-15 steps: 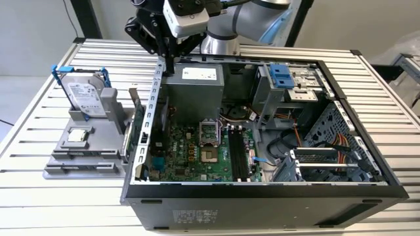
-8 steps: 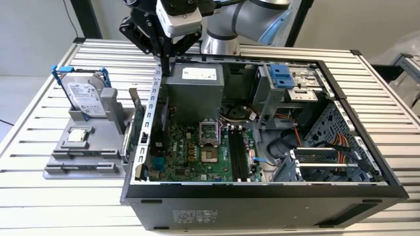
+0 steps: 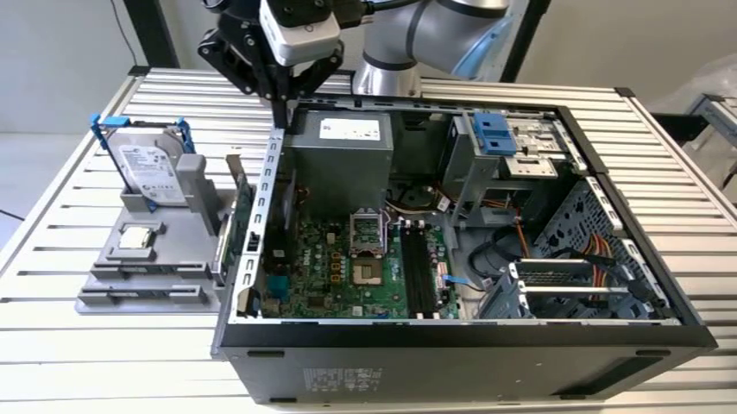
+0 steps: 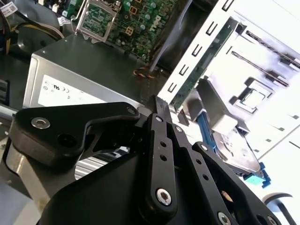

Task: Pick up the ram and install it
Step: 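Reach for the ram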

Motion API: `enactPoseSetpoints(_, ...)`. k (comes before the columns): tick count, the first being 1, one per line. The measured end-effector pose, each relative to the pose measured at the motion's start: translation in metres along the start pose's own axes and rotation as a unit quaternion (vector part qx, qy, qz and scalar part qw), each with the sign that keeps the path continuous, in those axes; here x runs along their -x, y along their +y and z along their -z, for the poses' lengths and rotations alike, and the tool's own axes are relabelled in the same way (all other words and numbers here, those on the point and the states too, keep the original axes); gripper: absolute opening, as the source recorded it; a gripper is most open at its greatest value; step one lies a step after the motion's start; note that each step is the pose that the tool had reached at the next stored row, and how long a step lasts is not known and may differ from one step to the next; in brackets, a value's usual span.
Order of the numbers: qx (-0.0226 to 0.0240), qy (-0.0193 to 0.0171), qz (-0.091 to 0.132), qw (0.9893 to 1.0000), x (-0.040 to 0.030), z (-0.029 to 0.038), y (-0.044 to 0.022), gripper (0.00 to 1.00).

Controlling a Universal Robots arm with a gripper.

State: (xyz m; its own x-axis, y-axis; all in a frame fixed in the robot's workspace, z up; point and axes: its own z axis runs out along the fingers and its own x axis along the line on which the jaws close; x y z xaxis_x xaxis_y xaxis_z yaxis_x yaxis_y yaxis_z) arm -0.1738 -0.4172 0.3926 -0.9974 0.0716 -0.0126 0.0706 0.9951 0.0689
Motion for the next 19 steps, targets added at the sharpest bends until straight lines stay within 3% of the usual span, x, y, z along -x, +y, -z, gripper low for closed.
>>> enactPoseSetpoints(19,-0.0001,0.0011,0.000,1.0000,-0.0273,0.0004,-0.0019,0.00)
